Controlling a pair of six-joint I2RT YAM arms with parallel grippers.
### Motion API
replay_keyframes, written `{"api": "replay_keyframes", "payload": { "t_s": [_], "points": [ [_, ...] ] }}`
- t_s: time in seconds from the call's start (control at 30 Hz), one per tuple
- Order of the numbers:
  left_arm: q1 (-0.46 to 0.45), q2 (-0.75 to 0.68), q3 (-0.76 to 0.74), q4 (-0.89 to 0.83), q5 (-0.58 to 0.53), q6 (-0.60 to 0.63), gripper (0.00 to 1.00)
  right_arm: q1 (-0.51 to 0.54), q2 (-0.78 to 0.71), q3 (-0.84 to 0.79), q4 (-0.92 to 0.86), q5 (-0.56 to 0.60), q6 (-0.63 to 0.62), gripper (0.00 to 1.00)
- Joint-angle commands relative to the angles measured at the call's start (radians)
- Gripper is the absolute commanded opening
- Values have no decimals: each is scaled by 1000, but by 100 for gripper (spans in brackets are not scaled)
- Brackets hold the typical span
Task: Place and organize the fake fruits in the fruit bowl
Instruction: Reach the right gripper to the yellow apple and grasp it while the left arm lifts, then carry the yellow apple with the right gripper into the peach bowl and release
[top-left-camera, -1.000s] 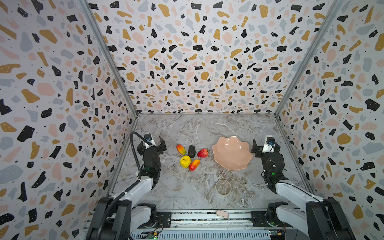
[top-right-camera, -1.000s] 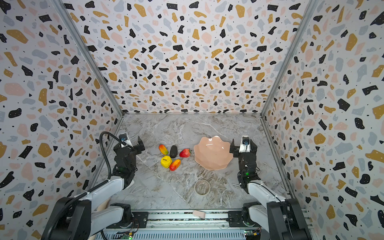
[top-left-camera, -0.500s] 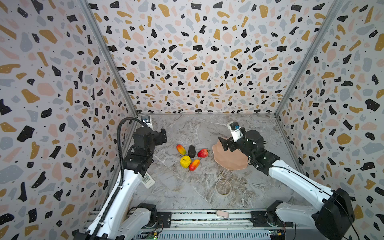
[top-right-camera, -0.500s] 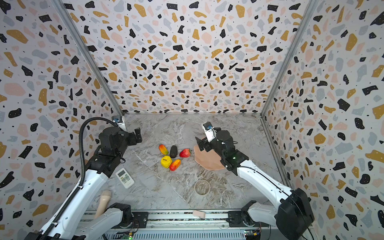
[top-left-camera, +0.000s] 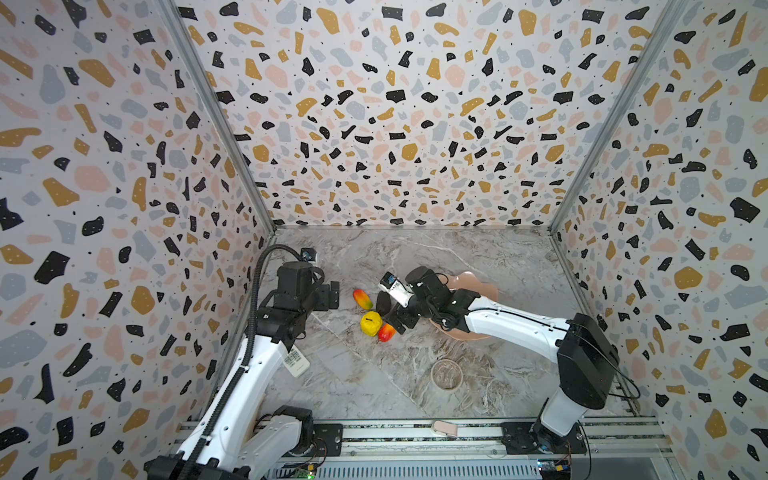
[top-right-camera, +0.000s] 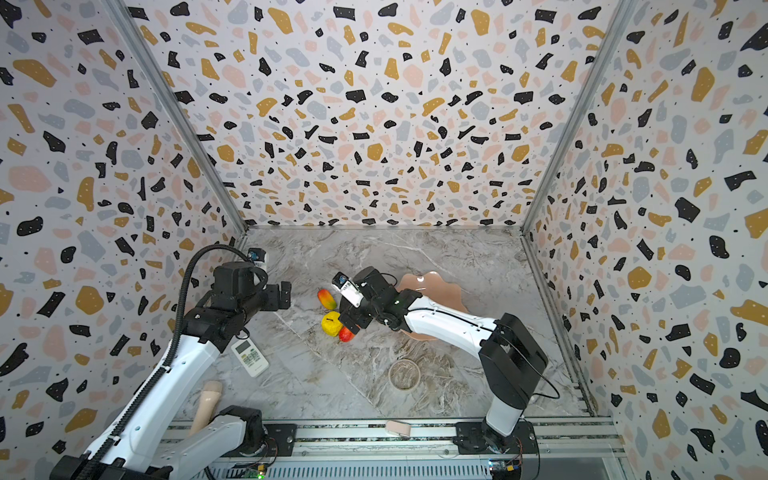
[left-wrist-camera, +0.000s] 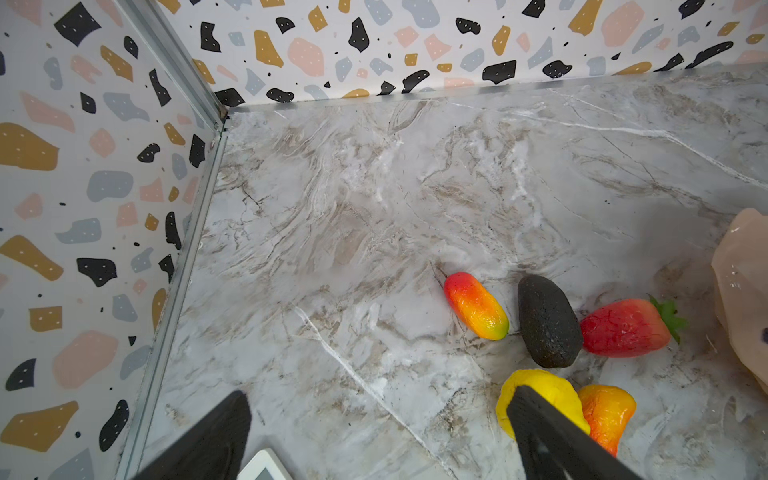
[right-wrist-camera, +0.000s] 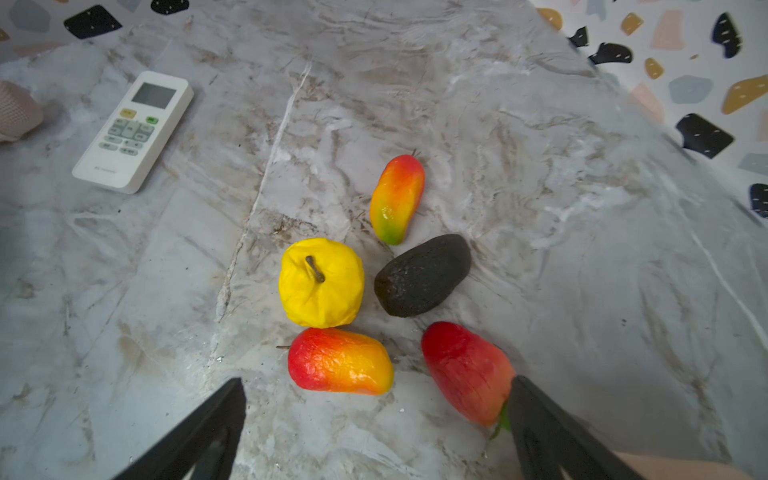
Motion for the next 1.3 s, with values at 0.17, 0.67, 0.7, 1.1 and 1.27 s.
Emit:
{"api": "replay_keyframes", "payload": {
  "t_s": [0.17,0.67,0.7,1.1,1.27],
  "points": [
    [-1,-9,-66,59,52,25,100,81,129,138,-61,-21,28,99],
    [31,-10,-102,99,98,28,100,91,347,291,-79,32,37,95],
    [31,-10,-102,99,100,27,100,91,352,291,-76,34,37,94],
    [33,2,-100,100,109,28,100,82,377,284,-22,11,51,62],
    [33,4,-100,101,111,30,100,81,352,288,-17,-1,52,49]
  ]
}}
